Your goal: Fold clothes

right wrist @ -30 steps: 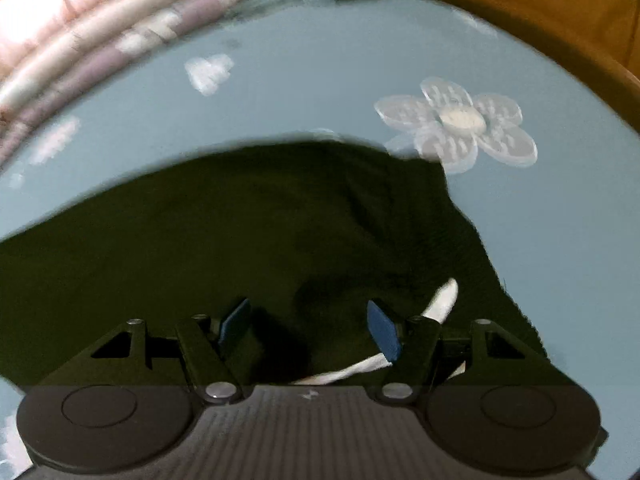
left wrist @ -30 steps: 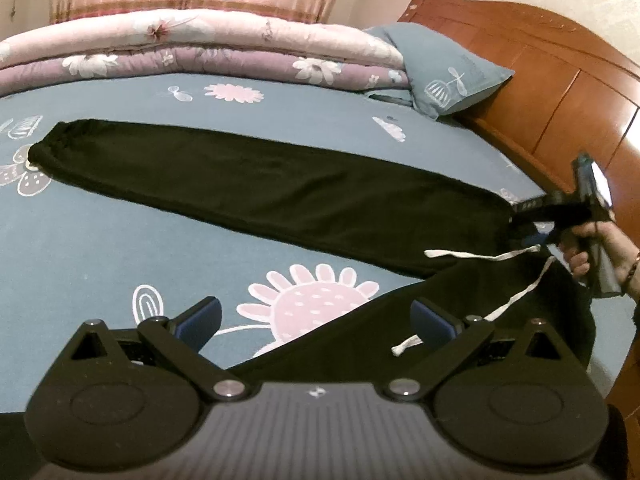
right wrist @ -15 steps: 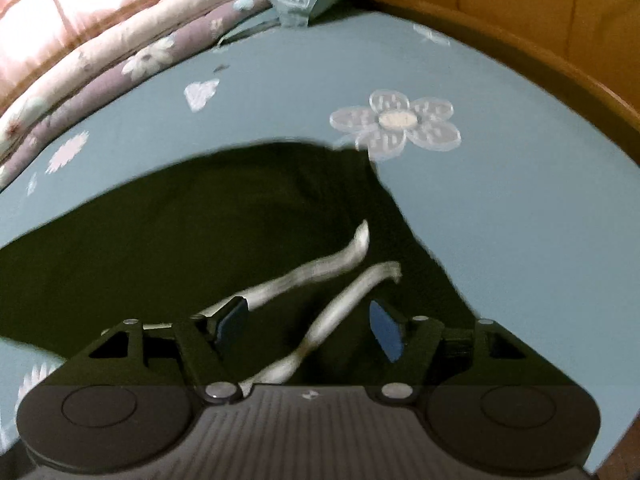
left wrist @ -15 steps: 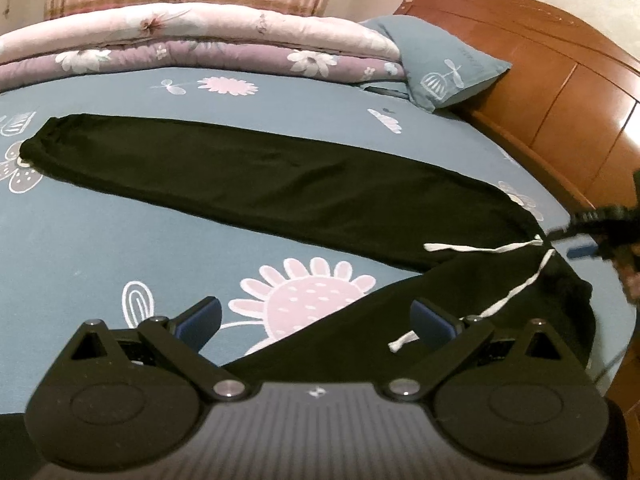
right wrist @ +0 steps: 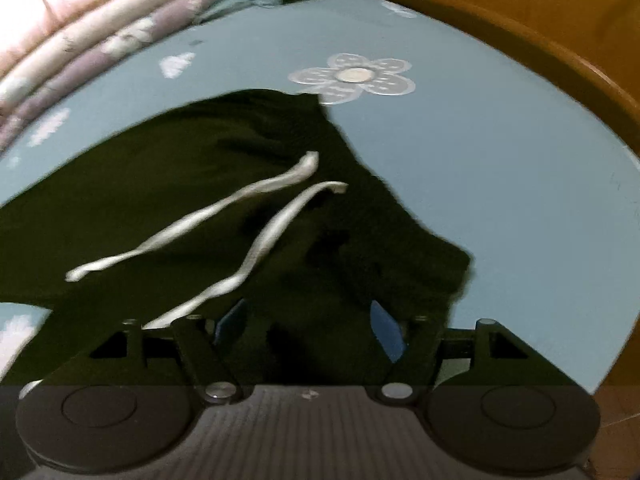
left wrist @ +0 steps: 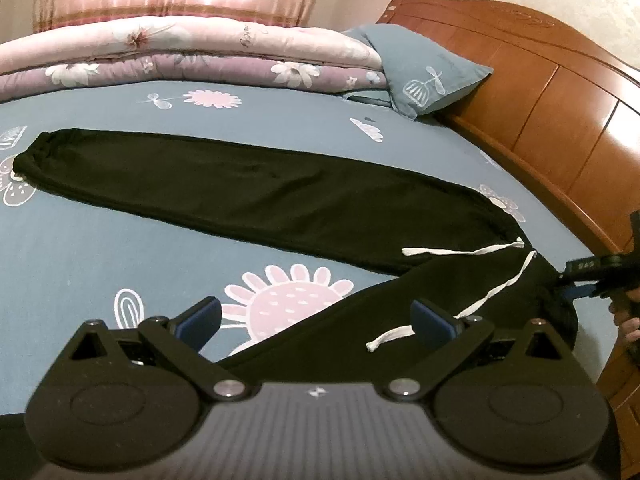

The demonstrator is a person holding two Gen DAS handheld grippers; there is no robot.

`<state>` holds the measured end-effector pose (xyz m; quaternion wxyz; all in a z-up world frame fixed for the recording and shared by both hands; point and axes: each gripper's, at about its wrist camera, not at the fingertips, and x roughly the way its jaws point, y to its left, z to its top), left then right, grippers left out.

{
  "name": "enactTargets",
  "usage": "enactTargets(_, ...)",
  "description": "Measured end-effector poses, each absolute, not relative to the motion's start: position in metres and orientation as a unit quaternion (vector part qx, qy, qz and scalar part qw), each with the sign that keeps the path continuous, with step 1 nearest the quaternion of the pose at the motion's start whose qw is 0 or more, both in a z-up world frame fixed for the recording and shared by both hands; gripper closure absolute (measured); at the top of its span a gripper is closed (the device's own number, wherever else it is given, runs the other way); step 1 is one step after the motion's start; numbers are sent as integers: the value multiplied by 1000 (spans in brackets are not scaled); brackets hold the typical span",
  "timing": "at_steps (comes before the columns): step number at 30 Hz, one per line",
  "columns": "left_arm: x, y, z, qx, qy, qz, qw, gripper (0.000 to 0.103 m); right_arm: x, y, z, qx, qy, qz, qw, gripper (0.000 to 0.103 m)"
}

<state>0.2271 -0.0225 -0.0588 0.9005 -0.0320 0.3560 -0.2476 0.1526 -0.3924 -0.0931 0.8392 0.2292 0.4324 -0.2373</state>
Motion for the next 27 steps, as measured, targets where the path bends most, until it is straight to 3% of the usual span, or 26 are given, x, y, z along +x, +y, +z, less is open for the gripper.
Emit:
enactTargets(7, 227, -20, -58, -32, 355, -242, 902, 3, 153, -382, -126, 238, 458, -255, 818, 28)
enactTargets(12, 229, -15, -57, -38, 355, -236, 904, 3, 151, -352, -98, 217, 429, -247, 841, 27)
enactTargets(15, 230, -9, -56, -44, 355, -229, 906, 3, 160, -319, -86, 182, 424, -195, 866, 21)
enactTargets(22, 226, 14, -48, -63, 341, -211, 914, 3, 159, -303, -122, 150, 475, -207, 842, 19)
enactTargets(27, 227, 26, -45, -75, 338, -199, 917, 3, 144, -308, -111, 172, 473, -239, 830, 19)
